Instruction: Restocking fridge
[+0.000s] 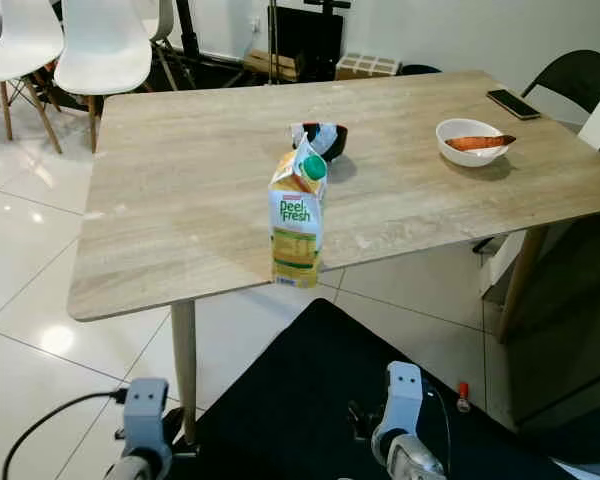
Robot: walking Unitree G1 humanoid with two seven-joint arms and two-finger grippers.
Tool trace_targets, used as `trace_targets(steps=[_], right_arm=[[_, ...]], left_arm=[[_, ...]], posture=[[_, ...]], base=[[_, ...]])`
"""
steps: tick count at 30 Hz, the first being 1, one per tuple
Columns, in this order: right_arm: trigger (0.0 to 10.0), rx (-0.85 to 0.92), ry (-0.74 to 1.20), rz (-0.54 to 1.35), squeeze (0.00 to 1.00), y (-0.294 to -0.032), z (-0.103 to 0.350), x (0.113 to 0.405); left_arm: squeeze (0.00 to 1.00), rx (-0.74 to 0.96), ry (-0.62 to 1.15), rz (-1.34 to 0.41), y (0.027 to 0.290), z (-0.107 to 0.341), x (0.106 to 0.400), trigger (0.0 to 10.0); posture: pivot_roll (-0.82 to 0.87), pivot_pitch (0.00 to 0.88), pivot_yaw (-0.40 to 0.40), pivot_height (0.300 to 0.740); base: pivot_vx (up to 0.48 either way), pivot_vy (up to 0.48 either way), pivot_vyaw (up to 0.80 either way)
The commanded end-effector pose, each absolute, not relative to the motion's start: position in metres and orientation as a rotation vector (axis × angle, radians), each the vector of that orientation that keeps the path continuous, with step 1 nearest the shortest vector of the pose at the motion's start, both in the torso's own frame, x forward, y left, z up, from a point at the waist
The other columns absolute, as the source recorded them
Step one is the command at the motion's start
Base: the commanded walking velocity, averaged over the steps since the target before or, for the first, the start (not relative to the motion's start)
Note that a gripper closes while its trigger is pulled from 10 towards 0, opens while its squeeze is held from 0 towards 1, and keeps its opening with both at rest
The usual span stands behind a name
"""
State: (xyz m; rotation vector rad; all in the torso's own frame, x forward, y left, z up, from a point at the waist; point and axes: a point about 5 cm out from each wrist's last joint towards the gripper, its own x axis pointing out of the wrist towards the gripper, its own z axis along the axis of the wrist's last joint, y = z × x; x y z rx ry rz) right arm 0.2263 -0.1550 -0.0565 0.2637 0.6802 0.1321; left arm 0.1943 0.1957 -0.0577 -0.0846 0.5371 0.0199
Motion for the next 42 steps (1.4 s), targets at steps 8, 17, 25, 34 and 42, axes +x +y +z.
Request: trace_targets(steps=[8,17,25,34,42], right_arm=[[10.0,0.231,0.697,0.193,0.00,-0.146,-0.059,0.223],[10.0,0.208,0.696,0.229,0.00,-0.141,-0.058,0.224],[10.0,0.168,0.702,0.270,0.00,-0.143,-0.058,0.222],[10.0,0.158,0.704,0.277,0.00,-0.143,-0.058,0.223],[10.0,0.147,0.705,0.281,0.00,-0.142,-0.058,0.223]], left_arm=[[0.00,-0.120,0.556,0.068,0.189,-0.064,0.181,10.0],[0.00,-0.110,0.568,0.070,0.195,-0.066,0.175,10.0],[0.00,-0.096,0.587,0.075,0.201,-0.068,0.170,10.0],[0.00,-0.102,0.596,0.063,0.197,-0.070,0.169,10.0],[0.00,-0.097,0.598,0.055,0.195,-0.070,0.169,10.0]], posture=[[0.01,0.061,-0.065,0.740],[0.01,0.058,-0.064,0.740],[0.01,0.057,-0.080,0.740],[0.01,0.058,-0.078,0.740],[0.01,0.059,-0.078,0.740]], base=[[0.000,0.000,0.00],[0.000,0.000,0.00],[0.000,0.000,0.00],[0.000,0.000,0.57],[0.000,0.000,0.80]])
